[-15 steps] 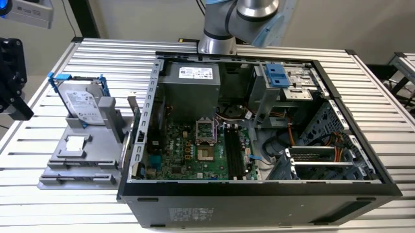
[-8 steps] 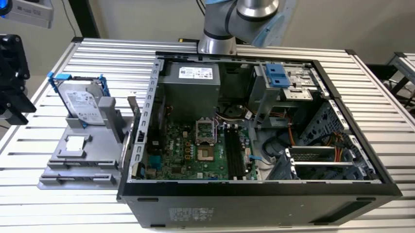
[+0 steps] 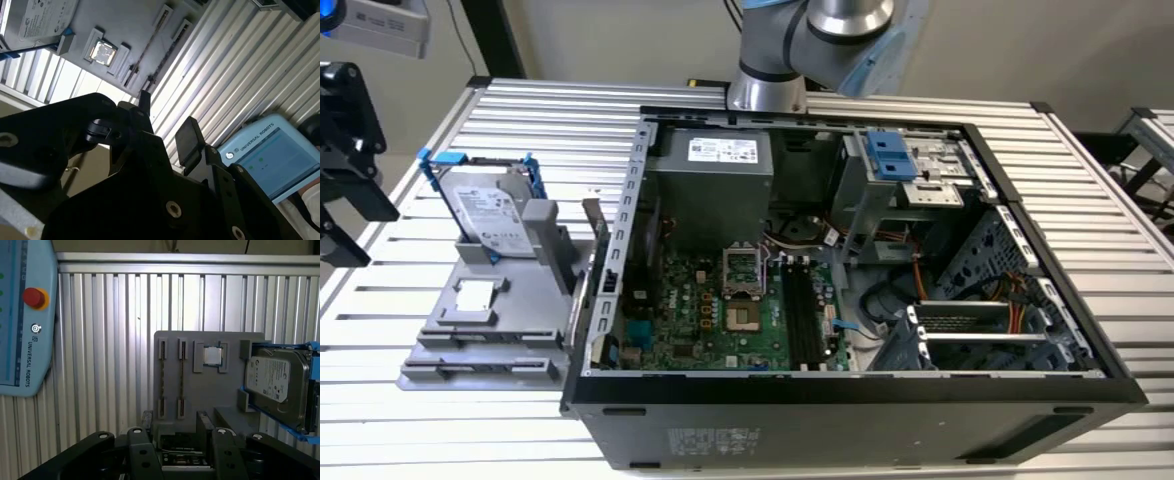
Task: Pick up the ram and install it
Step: 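Pick up the ram and move it above insertion slot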
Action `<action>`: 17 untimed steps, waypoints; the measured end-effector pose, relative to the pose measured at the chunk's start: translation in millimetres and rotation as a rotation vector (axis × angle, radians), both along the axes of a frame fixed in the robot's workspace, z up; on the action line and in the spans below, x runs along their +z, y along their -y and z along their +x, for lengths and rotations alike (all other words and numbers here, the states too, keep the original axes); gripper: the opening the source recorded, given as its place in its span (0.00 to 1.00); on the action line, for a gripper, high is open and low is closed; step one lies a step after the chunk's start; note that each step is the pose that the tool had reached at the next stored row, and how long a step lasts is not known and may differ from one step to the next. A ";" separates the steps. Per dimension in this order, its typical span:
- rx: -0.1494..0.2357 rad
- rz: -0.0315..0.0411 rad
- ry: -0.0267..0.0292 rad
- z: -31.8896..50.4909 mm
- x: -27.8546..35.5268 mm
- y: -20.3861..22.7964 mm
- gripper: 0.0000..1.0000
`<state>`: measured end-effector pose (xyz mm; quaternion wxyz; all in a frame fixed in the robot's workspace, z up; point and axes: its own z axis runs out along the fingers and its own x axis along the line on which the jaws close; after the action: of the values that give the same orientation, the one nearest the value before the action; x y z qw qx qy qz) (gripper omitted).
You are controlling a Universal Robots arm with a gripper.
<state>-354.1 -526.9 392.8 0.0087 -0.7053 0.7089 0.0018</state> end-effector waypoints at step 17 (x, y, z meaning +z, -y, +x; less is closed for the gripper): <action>0.037 -0.0029 -0.0094 0.0 -17.8 0.0 1.00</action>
<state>-354.1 -526.9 375.0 0.0043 -0.7182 0.6958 0.0042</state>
